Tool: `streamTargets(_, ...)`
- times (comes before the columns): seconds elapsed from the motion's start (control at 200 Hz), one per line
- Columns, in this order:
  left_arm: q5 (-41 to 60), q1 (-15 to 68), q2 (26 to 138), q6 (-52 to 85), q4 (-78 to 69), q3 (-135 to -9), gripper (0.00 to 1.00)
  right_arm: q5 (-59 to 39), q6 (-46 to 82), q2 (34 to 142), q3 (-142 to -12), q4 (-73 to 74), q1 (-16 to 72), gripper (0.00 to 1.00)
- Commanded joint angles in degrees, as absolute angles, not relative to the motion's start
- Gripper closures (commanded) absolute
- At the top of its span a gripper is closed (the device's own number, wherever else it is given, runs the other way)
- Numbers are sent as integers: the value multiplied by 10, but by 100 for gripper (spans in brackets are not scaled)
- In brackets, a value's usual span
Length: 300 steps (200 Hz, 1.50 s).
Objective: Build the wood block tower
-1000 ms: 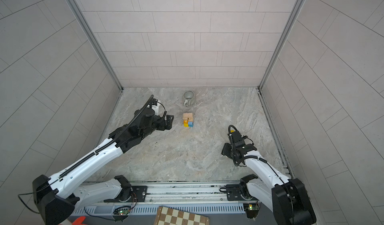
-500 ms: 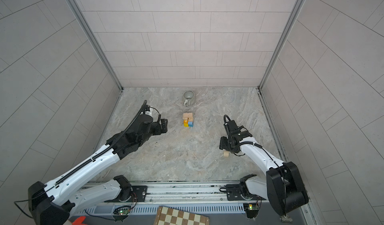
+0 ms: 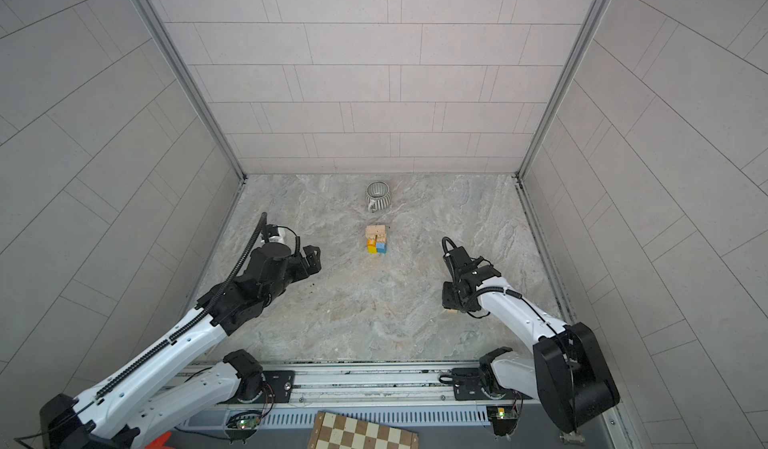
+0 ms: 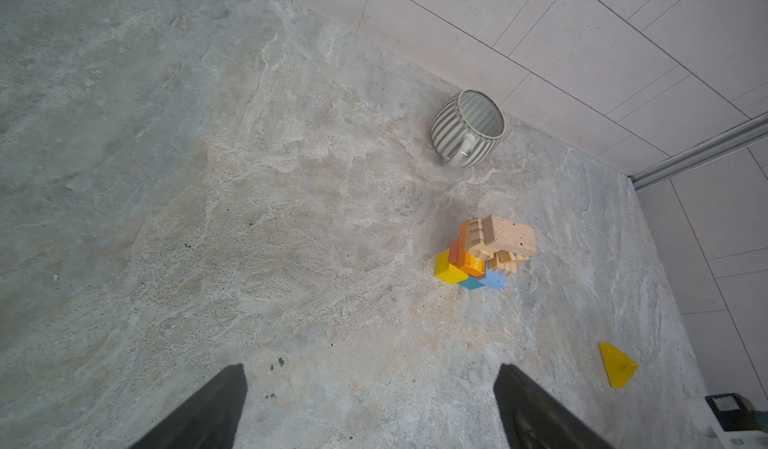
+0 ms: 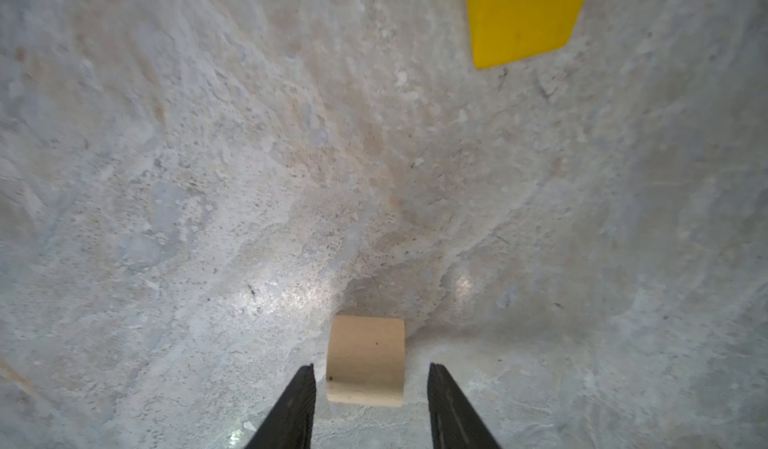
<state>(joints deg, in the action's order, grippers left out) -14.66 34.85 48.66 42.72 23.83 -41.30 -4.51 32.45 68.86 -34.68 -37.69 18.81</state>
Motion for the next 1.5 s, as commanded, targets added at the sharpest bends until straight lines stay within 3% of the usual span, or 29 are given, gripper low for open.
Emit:
streamTargets(0.0,-140,345,475,431,231,-403,0,-18,332,703,-340,-374,197,52)
streamTargets(0.265,-144,344,508,418,244,-406,0,-2,334,720,-338,-364,205,53)
streamTargets(0.711,-118,337,530,386,282,-441,0,3,334,727,-352,-371,225,67)
streamTargets(1.041,-62,327,581,340,364,-527,0,11,317,732,-439,-408,250,68)
streamTargets(1.496,-97,303,598,289,431,-598,0,18,272,823,-621,-457,267,68)
